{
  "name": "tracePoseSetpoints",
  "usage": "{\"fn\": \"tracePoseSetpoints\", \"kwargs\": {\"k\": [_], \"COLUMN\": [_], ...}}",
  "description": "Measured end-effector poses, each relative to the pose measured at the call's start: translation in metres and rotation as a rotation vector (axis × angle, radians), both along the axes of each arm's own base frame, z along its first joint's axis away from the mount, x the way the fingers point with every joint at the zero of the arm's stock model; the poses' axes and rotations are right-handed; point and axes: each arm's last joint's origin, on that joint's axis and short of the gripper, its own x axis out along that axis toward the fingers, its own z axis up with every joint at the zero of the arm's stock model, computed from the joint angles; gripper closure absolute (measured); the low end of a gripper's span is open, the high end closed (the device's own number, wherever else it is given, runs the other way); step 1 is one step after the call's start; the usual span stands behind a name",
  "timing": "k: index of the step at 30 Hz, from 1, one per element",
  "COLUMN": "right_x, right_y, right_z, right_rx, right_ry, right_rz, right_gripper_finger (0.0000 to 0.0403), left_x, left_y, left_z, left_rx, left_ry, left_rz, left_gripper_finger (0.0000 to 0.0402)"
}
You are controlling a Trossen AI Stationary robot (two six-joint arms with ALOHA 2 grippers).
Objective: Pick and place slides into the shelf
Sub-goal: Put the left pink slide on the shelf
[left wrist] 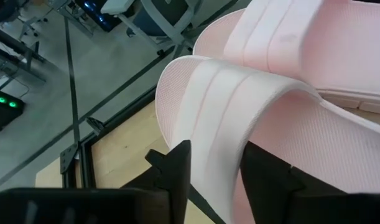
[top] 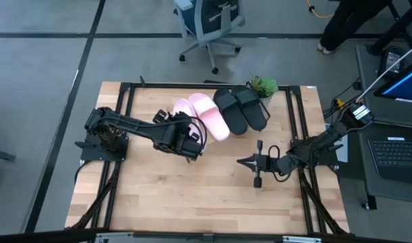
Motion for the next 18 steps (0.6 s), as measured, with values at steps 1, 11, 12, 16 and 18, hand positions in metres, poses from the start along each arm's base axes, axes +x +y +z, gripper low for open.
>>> {"fn": "tracePoseSetpoints", "kwargs": {"k": [1, 11, 12, 16, 18], "right_x": [0.0000, 0.0000, 0.0000, 0.0000, 0.0000], "right_y": [0.0000, 0.0000, 0.0000, 0.0000, 0.0000], "right_z": [0.0000, -0.0001, -0.0001, 0.0000, -0.0001], "right_rx": [0.000, 0.000, 0.000, 0.000, 0.000], "right_ry": [0.000, 0.001, 0.001, 0.000, 0.001], "right_rz": [0.000, 0.000, 0.000, 0.000, 0.000], "right_gripper_finger": [0.0396, 0.0395, 0.0395, 0.0395, 0.0396], "left_x": [0.0000, -0.0011, -0.0011, -0.0012, -0.0012], "left_y": [0.0000, -0.0019, -0.0019, -0.0020, -0.0021], "left_z": [0.0000, -0.0023, -0.0023, -0.0025, -0.0025], "left_rx": [-0.001, -0.099, -0.099, -0.108, -0.108], "left_ry": [0.004, 0.093, 0.094, 0.101, 0.107], "left_rz": [-0.002, -0.047, -0.047, -0.050, -0.056], "left_gripper_finger": [0.0272, 0.0259, 0.0259, 0.0259, 0.0259]}}
